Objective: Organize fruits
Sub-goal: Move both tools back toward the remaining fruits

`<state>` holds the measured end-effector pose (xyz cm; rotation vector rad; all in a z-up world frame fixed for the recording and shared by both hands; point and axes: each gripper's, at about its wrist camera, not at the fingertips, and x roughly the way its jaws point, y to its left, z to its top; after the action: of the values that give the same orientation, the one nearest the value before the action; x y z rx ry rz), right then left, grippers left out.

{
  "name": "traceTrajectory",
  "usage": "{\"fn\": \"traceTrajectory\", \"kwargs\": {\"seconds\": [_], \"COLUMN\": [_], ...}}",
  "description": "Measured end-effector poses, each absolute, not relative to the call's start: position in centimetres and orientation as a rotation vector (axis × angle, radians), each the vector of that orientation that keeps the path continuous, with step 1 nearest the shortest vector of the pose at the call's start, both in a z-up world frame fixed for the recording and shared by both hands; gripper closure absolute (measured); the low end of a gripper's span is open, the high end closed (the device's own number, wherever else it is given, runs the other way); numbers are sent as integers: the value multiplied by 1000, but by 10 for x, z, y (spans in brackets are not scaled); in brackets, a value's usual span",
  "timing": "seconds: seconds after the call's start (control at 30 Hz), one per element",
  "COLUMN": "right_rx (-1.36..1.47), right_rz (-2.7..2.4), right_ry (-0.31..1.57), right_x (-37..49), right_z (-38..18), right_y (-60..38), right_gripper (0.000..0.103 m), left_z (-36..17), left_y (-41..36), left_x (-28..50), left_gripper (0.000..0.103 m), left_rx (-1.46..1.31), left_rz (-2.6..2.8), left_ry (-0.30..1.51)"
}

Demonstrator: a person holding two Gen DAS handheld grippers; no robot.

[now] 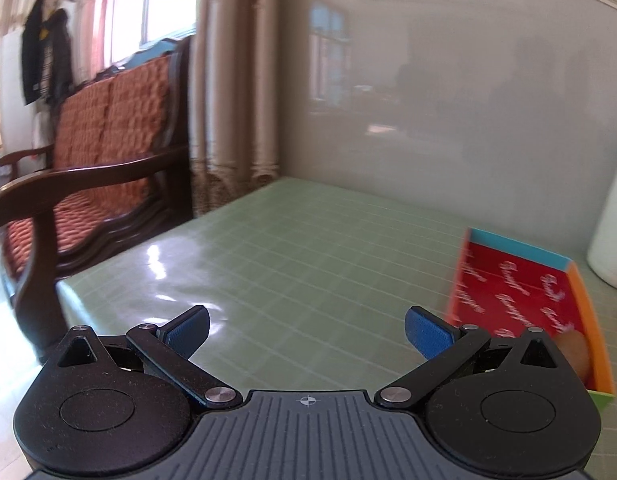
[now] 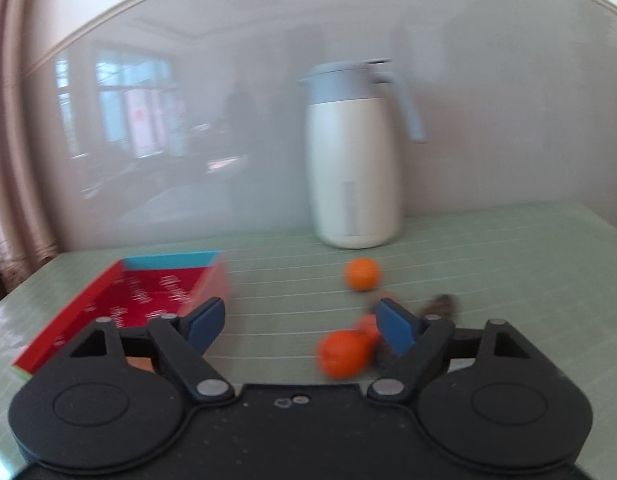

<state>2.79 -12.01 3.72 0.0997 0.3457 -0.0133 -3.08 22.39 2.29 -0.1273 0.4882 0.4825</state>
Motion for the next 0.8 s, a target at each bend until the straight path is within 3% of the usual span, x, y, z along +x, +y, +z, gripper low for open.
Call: {"fn": "traceTrajectory", "kwargs": {"seconds": [0.13, 0.8], "right_rx": [108, 178], "right_rz": [-123, -406], "right_ry": [340, 300], "right_x": [22, -16], "right_z": [39, 37], "right_y": [-152, -260], "right_gripper": [6, 0], "left_z": [22, 17], "left_y": [196, 20], "left_x": [-22, 2], "left_gripper": [0, 0], "left_rx": [-105, 193], "left_rz": [424, -9], "left_ry": [501, 416]}}
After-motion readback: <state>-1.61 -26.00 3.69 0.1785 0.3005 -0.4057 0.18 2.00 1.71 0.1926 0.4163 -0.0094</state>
